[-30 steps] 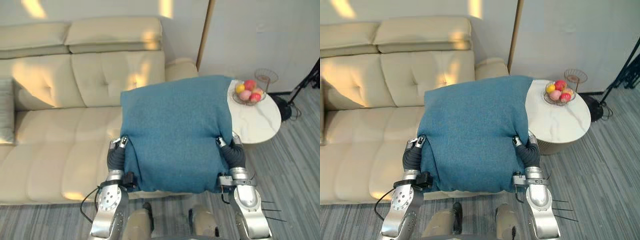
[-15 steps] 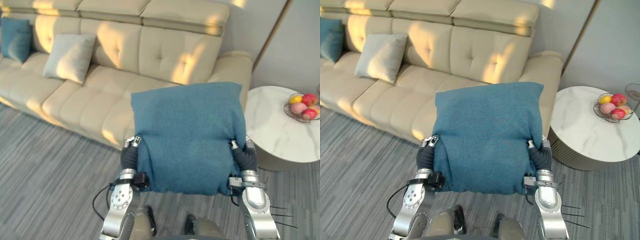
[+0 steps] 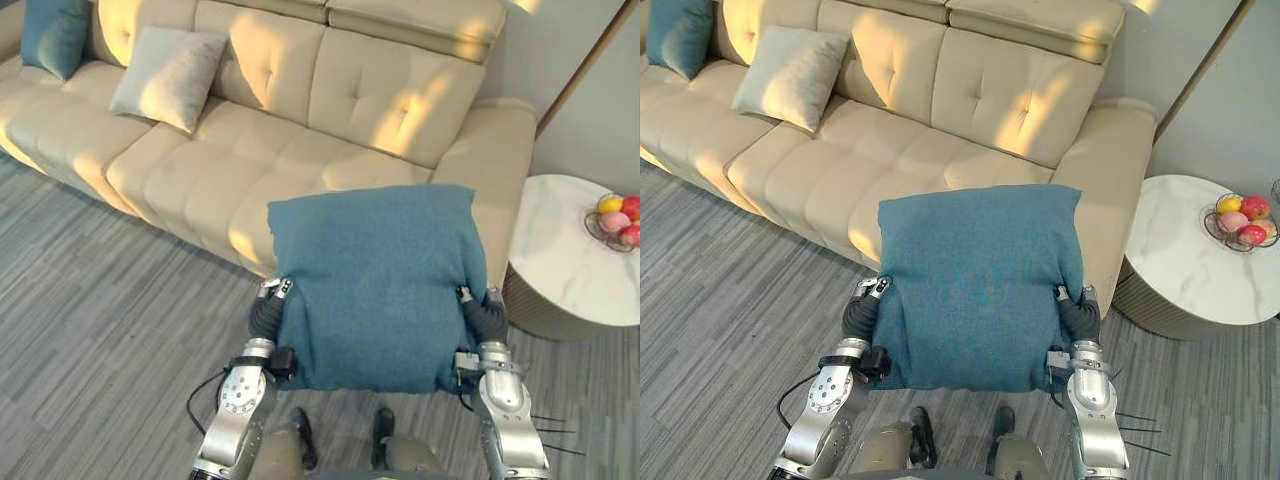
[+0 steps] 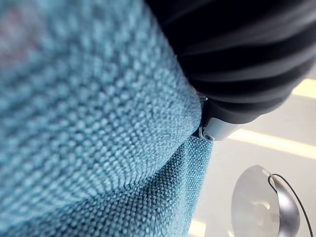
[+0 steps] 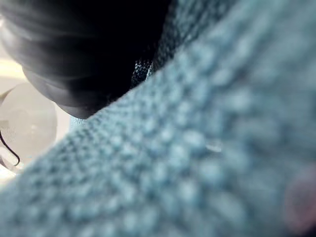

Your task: Pick up cushions and gather them together orderly.

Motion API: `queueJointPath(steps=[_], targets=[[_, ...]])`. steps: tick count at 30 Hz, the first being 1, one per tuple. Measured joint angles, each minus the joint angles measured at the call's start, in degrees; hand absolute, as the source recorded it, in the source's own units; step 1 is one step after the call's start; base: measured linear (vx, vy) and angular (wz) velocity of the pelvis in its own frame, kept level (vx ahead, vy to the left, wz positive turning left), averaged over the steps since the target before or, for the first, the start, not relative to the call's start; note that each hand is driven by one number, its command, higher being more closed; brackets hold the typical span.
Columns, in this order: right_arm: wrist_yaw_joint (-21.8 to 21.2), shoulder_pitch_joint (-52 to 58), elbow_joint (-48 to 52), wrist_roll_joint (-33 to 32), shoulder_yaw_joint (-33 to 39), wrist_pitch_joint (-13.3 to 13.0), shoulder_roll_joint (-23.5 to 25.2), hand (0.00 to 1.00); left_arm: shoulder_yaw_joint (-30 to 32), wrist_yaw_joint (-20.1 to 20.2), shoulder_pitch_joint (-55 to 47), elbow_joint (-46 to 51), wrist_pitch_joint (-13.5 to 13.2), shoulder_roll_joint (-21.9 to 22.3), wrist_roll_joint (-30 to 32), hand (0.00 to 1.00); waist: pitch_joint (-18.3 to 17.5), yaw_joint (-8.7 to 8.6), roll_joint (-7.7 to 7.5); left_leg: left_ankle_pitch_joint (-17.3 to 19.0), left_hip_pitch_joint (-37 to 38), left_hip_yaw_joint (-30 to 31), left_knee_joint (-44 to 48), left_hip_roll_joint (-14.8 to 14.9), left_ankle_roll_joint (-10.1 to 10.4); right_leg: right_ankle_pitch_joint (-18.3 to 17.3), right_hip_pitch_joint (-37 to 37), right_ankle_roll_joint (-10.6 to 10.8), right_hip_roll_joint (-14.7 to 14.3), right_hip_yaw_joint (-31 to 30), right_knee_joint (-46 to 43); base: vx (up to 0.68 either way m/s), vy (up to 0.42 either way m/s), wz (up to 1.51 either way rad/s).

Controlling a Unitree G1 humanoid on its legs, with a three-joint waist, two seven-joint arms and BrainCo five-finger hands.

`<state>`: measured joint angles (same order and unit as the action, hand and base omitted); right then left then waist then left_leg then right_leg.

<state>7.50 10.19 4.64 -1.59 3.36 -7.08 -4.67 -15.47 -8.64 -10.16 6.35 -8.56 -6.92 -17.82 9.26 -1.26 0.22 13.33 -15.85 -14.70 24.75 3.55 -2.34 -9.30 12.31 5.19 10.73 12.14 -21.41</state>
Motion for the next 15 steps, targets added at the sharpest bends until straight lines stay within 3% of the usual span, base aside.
queueJointPath(steps=[1, 2, 3, 5, 8, 9, 10, 11, 12, 14, 15], targets=[[-0.01, 0.54, 0.03, 0.01, 0.0, 0.0, 0.08, 1.0, -0.12, 0.0, -0.27, 0.16, 0.1, 0.02, 0.07, 1.0, 0.15, -0.5, -0.39, 0.75, 0.39, 0.96, 0.62, -1.06, -0.82, -0.21, 0.3, -0.39, 0.66, -1.4, -3.04, 0.11, 0.136, 0.7], [-0.03, 0.99, -0.17, 0.02, -0.06, 0.11, 0.35, 1.0, 0.0, -0.05, -0.48, 0.35, 0.56, 0.31, 0.38, 1.0, 0.51, -0.96, -0.91, 2.16, 1.78, 2.23, 1.32, -2.58, -2.65, 0.65, 4.77, -1.66, 1.67, -6.05, -13.77, 0.22, 0.153, 0.64], [-0.12, 1.31, -0.84, 0.09, -0.04, 0.22, 0.94, 1.0, 0.11, -0.12, -0.69, 0.36, 0.75, 0.15, 0.6, 1.0, 0.59, -1.11, -0.81, 2.95, 2.74, 3.13, 1.83, -2.77, -3.68, -1.07, 7.82, -2.14, 0.75, -8.61, -18.83, 0.2, 0.145, 0.53], [-0.14, 1.71, -0.94, 0.09, -0.1, 0.23, 1.91, 1.0, 0.21, -0.19, -0.7, 0.37, 0.75, -0.07, 0.62, 1.0, 0.64, -0.99, -0.99, 3.93, 3.69, 4.15, 2.09, -3.07, -4.33, -2.32, 10.01, -0.76, -1.15, -9.25, -19.14, 0.23, 0.077, 0.4], [-0.13, 2.4, -0.55, -0.08, 0.54, 0.23, 1.98, 1.0, -0.24, -0.13, -0.01, 0.38, 0.85, -0.02, 0.81, 1.0, 0.75, -1.21, -1.25, 6.42, 6.58, 6.52, 1.96, -5.53, -5.02, -2.13, 14.0, -0.72, -3.87, -7.72, -14.85, 0.28, 0.04, 0.45], [-0.13, 3.35, 0.21, -0.09, 0.98, 0.24, 2.14, 1.0, -0.43, 0.1, 0.45, 0.39, 0.87, 0.0, 1.3, 1.0, 0.52, -1.36, -1.64, 6.4, 8.09, 6.96, 0.96, -6.81, -4.32, -1.14, 14.68, -1.15, -4.43, -6.06, -9.43, 0.47, 0.006, 0.54], [-0.13, 4.28, 1.46, -0.08, 1.14, 0.25, 2.26, 1.0, -0.47, 0.44, 0.45, 0.44, 0.9, 0.1, 1.74, 1.0, 0.18, -1.4, -2.19, 6.89, 9.99, 7.55, -0.46, -8.41, -3.29, 2.22, 14.9, -4.3, -4.78, -6.02, -5.22, 0.5, -0.01, 0.64], [-0.11, 4.73, 1.99, -0.08, 1.34, 0.25, 2.19, 1.0, -0.61, 0.54, 0.44, 0.44, 1.03, 0.45, 1.75, 1.0, 0.18, -1.94, -1.88, 7.27, 10.93, 8.82, -0.69, -8.83, -2.62, 4.27, 14.68, -5.63, -4.94, -6.27, -5.34, 0.59, -0.035, 0.87], [-0.07, 6.44, 3.18, -0.1, 2.11, 0.51, 2.05, 1.0, -1.08, 0.93, 0.41, 0.44, 1.45, 1.88, 2.18, 1.0, -0.54, -3.15, -0.42, 7.91, 12.9, 10.52, -1.45, -8.28, -1.45, 6.13, 13.03, -5.95, -5.02, -5.2, -5.81, 0.55, -0.03, 0.84], [-0.01, 7.79, 5.04, -0.1, 2.51, 1.3, 1.83, 1.0, -1.47, 0.9, 0.41, 0.85, 1.52, 3.54, 2.45, 1.0, -0.84, -3.48, 0.88, 6.87, 13.14, 8.38, 3.26, -5.41, 1.88, 4.83, 9.1, -7.36, -5.51, -1.72, -5.57, 0.54, -0.048, 0.53], [0.06, 8.67, 7.04, -0.09, 2.73, 1.42, 1.45, 1.0, -1.6, 0.93, 0.3, 0.86, 1.56, 3.98, 2.42, 1.0, -0.82, -3.73, 1.33, 4.32, 11.25, 5.82, 11.97, -2.96, 5.47, 4.36, 5.76, -8.09, -6.62, -0.59, -4.98, 0.41, -0.078, 0.17]])
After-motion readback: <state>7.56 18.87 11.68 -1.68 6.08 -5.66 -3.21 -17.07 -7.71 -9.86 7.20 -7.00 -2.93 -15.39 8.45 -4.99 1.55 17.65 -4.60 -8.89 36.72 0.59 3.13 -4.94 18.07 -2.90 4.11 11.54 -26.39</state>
